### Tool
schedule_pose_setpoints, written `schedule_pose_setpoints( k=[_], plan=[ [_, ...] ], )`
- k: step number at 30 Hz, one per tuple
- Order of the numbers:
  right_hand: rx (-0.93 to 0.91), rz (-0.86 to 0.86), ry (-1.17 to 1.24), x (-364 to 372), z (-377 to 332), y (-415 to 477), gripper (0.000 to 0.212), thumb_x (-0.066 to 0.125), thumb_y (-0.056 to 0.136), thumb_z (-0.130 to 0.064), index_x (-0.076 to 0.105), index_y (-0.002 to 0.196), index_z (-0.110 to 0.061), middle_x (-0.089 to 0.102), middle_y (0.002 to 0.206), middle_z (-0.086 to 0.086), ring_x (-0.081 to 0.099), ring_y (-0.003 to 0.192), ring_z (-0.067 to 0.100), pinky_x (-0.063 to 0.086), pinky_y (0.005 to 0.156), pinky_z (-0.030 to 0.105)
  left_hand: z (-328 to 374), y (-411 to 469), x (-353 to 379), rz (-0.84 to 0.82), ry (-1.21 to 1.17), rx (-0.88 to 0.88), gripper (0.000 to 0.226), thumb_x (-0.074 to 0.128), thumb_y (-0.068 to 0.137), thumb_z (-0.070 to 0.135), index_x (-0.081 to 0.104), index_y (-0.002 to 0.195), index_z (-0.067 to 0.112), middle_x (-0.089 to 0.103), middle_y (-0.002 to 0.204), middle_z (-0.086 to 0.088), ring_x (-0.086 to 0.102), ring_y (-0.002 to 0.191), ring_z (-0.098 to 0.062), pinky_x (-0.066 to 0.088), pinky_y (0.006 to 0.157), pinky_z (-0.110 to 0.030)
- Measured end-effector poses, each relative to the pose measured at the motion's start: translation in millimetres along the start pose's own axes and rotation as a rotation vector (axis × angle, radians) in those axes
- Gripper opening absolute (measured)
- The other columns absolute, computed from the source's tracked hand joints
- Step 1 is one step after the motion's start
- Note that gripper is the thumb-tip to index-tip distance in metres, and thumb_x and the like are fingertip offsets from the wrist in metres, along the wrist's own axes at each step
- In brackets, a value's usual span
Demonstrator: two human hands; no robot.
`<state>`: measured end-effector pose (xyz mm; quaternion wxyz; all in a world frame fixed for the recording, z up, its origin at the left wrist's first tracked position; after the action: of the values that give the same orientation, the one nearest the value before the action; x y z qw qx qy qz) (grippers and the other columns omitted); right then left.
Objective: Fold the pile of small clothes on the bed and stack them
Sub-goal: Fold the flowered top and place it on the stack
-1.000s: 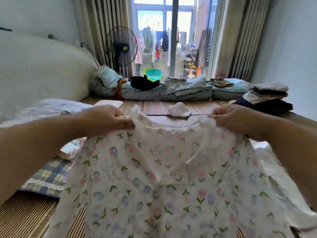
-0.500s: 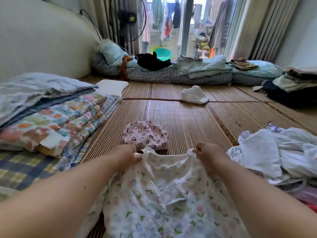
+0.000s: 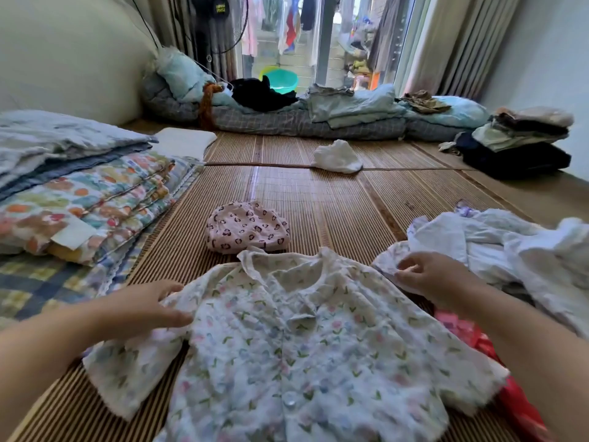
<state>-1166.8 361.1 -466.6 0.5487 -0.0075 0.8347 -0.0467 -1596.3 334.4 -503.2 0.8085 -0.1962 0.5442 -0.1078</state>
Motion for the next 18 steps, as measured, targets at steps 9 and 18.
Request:
schedule_pose_setpoints(
  k=[9, 18],
  plan=[
    [0.329, -0.178, -0.198, 19.2, 63.5, -112.3, 0.053, 0.07, 0.076, -0.051, 0.065, 0.111, -0.012, 0.066, 0.114, 0.008, 0.061, 0.103, 0.023, 0.042, 0.073, 0.025, -33.4, -66.6, 59.4, 0.026, 0.282, 0.028, 0.097, 0.057, 0.065, 0.065, 0.02, 0.15, 0.037, 0.042, 0.147, 0.001, 0.043, 0.13, -0.017, 0.039, 0.104, -0.028],
    [0.309, 0.254, 0.599, -3.3, 62.9, -124.6, 0.012, 0.064, 0.076, -0.016, 0.059, 0.068, -0.008, 0.058, 0.064, 0.008, 0.052, 0.057, 0.022, 0.04, 0.052, 0.027, -25.8, -102.4, 50.3, 0.552, -0.239, -0.075, 0.021, 0.049, 0.096, 0.018, 0.067, 0.094, 0.006, 0.066, 0.099, -0.022, 0.058, 0.09, -0.036, 0.04, 0.072, -0.036]
  ],
)
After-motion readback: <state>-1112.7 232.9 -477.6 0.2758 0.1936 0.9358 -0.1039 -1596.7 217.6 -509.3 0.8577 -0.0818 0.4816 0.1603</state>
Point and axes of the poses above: each hand's wrist, its own y-axis towards the middle knuckle, its own x-axis out of the palm, z = x × y, the point moved 1 cm from there along y, towards the middle knuckle
